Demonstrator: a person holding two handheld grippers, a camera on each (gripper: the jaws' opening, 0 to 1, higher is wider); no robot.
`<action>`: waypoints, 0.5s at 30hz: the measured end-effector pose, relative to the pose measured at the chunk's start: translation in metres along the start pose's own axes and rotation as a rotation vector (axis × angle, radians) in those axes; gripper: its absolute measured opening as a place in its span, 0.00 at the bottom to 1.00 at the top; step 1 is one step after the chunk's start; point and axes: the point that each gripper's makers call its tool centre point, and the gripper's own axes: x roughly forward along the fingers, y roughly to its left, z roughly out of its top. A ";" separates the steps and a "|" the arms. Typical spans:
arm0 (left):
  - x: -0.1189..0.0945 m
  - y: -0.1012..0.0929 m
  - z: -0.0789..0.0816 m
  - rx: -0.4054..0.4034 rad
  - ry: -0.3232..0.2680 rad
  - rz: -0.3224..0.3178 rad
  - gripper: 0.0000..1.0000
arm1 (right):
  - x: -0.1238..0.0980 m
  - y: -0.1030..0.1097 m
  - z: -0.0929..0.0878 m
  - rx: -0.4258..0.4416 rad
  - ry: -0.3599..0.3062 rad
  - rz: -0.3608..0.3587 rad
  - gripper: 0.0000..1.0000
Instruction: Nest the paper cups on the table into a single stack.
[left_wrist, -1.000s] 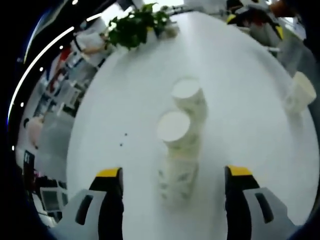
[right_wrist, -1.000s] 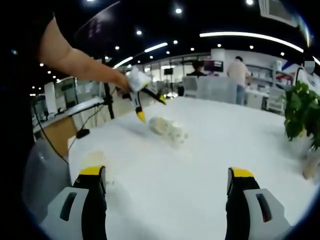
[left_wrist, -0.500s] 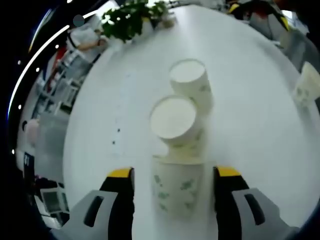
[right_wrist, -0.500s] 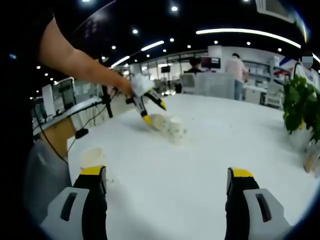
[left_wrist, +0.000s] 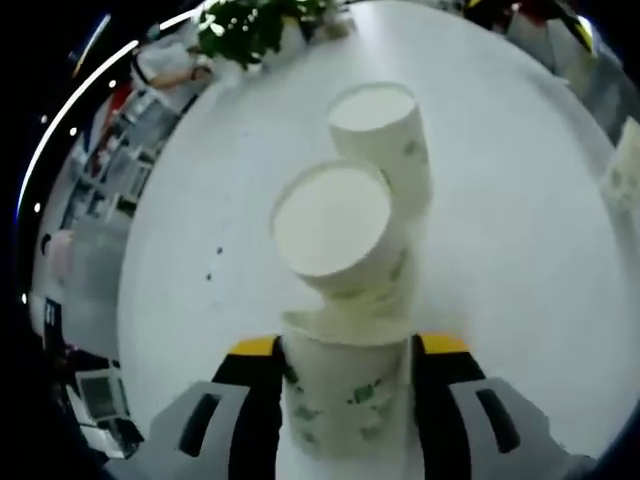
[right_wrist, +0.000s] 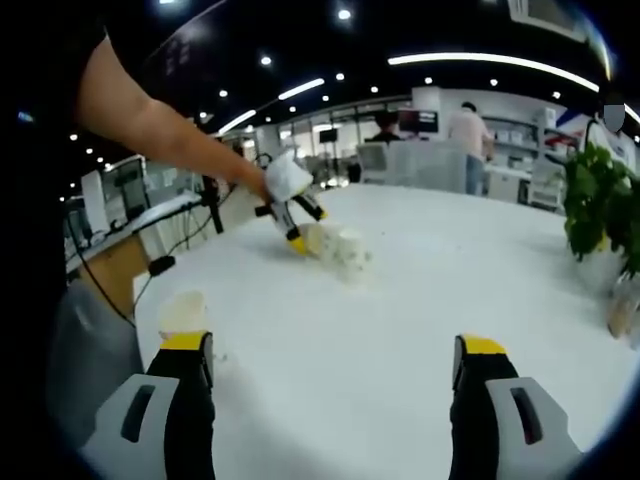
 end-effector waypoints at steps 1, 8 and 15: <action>0.000 0.001 0.000 0.000 0.001 0.003 0.45 | 0.000 0.000 0.000 0.000 0.001 0.000 0.98; -0.002 0.000 -0.002 -0.040 -0.005 0.003 0.43 | 0.000 0.003 -0.003 0.005 0.003 0.003 0.98; -0.004 0.000 -0.005 -0.055 -0.005 0.007 0.42 | -0.001 0.003 -0.003 0.008 0.003 0.004 0.98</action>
